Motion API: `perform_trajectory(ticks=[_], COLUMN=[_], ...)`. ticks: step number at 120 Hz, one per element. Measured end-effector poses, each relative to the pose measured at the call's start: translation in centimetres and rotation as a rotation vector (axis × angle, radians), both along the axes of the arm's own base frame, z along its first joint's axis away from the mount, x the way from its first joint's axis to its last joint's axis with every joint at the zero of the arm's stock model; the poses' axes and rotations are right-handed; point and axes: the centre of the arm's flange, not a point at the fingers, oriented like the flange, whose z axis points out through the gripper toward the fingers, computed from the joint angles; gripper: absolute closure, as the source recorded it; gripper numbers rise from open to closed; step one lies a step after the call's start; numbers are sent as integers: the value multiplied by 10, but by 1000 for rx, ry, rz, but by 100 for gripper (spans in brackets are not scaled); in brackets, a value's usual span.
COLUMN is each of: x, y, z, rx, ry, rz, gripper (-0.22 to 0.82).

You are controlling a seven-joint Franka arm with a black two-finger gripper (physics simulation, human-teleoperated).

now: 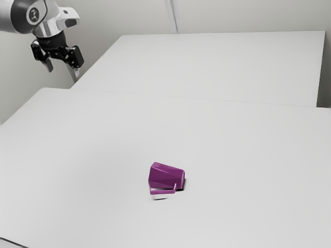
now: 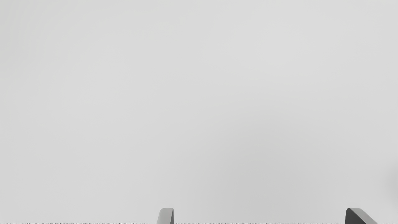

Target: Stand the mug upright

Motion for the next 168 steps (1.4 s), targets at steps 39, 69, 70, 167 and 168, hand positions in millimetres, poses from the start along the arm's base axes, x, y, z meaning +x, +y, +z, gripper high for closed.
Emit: perform_trajectory(ticks=[39,69,70,167,168], x=[-5,-11,-11,-7,-7], y=[-3,9,10,-76,-76], z=[-7,-90,-93,-345,-346], rx=[-26,-392,-404,-962,-965], ry=[11,134,137,449,449], rz=[24,163,170,529,532], gripper=[0,0,0,0,0])
